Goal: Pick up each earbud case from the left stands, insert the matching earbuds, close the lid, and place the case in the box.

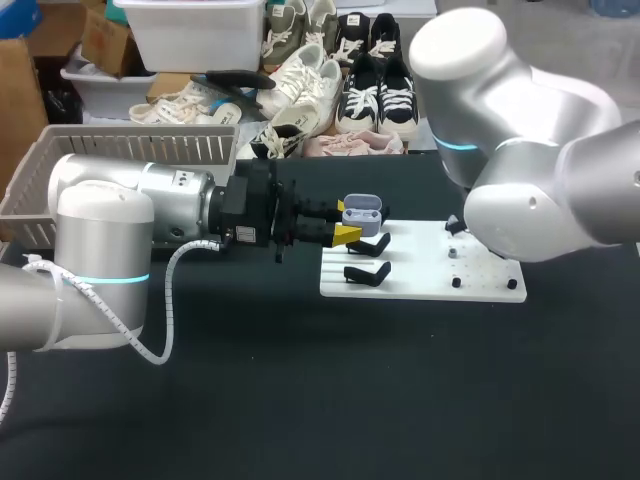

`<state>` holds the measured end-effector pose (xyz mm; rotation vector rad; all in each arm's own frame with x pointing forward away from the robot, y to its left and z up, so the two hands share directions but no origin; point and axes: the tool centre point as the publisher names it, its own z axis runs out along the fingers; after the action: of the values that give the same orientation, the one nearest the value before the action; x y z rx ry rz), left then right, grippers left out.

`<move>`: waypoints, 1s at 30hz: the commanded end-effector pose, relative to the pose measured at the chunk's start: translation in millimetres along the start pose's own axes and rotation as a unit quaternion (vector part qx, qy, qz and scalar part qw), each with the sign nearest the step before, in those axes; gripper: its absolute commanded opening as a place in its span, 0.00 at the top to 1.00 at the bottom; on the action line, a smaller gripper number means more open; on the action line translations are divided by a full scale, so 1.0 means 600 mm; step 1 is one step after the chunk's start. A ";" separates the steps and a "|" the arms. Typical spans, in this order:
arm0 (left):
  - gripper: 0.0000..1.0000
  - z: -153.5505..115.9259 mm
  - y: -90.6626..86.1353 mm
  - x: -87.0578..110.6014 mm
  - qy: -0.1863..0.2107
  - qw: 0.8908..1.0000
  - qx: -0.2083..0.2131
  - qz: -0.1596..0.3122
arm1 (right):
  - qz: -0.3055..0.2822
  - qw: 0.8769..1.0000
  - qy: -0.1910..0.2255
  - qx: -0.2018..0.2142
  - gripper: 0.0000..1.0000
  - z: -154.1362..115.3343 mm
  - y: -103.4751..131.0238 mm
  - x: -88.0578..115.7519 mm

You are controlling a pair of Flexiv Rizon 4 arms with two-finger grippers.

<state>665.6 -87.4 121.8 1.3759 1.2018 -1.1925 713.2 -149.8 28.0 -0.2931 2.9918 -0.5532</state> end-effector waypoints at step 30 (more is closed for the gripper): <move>1.00 0.001 -0.002 0.000 0.000 1.000 -0.003 0.001 | -0.068 0.993 -0.093 -0.028 1.00 -0.301 0.111 0.059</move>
<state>665.6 -87.4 121.8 1.3759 1.2018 -1.1925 656.8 -43.0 150.8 -0.5184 2.8227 -0.4235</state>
